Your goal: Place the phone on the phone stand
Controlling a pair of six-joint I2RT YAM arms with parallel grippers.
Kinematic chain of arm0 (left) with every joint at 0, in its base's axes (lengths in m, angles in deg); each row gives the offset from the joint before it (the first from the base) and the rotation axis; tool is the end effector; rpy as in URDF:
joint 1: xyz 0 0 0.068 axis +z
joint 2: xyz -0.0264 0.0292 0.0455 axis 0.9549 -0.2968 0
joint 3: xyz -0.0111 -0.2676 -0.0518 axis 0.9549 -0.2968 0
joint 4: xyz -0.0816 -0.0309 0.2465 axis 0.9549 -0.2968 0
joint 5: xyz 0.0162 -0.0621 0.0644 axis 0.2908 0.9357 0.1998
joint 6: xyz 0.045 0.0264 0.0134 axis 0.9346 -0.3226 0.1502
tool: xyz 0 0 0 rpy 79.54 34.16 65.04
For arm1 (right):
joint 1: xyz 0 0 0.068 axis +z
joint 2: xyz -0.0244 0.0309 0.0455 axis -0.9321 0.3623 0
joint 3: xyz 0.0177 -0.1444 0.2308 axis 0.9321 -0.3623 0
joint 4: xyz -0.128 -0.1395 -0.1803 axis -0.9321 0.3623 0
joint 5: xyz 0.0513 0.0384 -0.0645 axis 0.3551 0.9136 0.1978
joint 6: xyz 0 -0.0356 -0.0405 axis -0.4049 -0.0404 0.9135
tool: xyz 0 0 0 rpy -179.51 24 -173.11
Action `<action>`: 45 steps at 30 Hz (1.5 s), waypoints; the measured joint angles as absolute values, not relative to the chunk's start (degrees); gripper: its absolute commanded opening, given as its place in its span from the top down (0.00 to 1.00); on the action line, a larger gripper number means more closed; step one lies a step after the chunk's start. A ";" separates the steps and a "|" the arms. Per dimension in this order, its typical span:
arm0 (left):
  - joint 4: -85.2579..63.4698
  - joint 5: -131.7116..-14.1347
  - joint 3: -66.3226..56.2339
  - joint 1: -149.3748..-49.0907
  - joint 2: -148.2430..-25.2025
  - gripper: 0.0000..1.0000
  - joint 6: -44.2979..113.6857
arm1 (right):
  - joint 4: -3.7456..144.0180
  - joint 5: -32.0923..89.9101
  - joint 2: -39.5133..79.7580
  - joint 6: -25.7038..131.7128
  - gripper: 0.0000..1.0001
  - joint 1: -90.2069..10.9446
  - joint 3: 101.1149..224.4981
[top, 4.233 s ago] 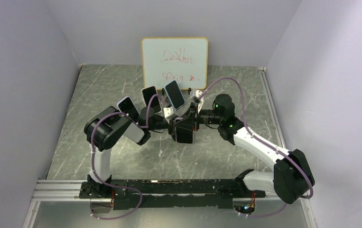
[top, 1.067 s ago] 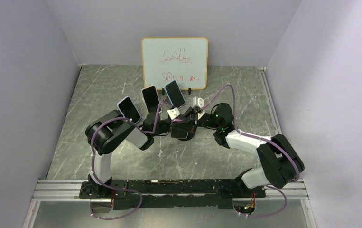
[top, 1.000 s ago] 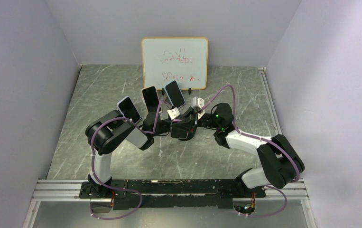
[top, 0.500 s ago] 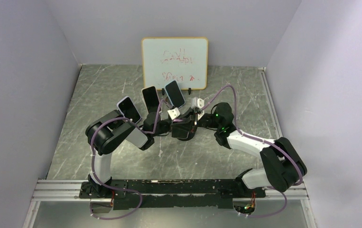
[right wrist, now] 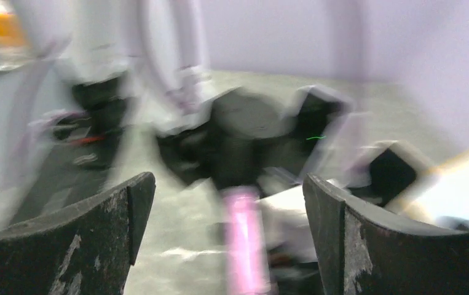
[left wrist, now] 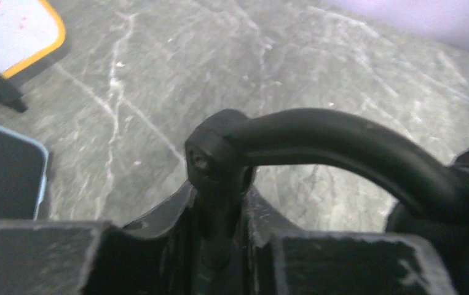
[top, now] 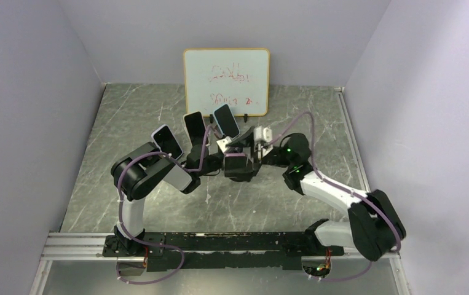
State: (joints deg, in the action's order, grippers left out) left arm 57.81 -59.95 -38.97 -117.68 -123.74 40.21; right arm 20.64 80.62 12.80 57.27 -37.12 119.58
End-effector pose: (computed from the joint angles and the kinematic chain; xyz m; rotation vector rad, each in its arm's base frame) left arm 0.2401 -0.2580 0.1319 0.8453 1.4961 -0.9731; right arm 0.2061 0.1629 0.2622 -1.2044 1.1006 1.2037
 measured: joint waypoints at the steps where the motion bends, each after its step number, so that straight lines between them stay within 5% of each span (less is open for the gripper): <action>1: 57.74 -59.82 -38.78 -117.68 -123.74 0.95 40.54 | 19.35 79.07 11.40 57.60 0.05 -37.71 119.42; 12: 49.13 -51.27 -33.82 -118.88 -123.74 0.95 49.34 | 19.41 41.74 -8.36 60.81 0.00 -45.95 115.51; 27: 34.86 -54.46 -22.49 -115.26 -125.97 0.93 51.16 | 24.61 32.29 -19.18 59.52 0.00 -45.99 107.14; 35: 34.36 -54.42 -19.24 -114.69 -128.28 0.63 50.68 | 25.01 29.63 -20.38 54.98 0.00 -45.99 103.44; 38: 33.70 -54.46 -19.22 -114.21 -128.83 0.46 50.24 | 25.01 28.91 -20.71 53.19 0.00 -45.99 102.16; 41: 32.48 -54.88 -19.68 -113.55 -129.57 0.13 49.91 | 25.07 28.34 -21.19 51.63 0.00 -45.99 101.11; 45: 31.60 -55.49 -21.51 -112.39 -129.60 0.02 49.69 | 25.51 27.84 -22.83 50.17 0.00 -45.99 100.10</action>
State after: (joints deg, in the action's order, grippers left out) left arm 31.60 -55.49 -21.51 -112.39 -129.60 49.69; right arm 25.51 27.84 -22.83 50.17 -45.99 100.10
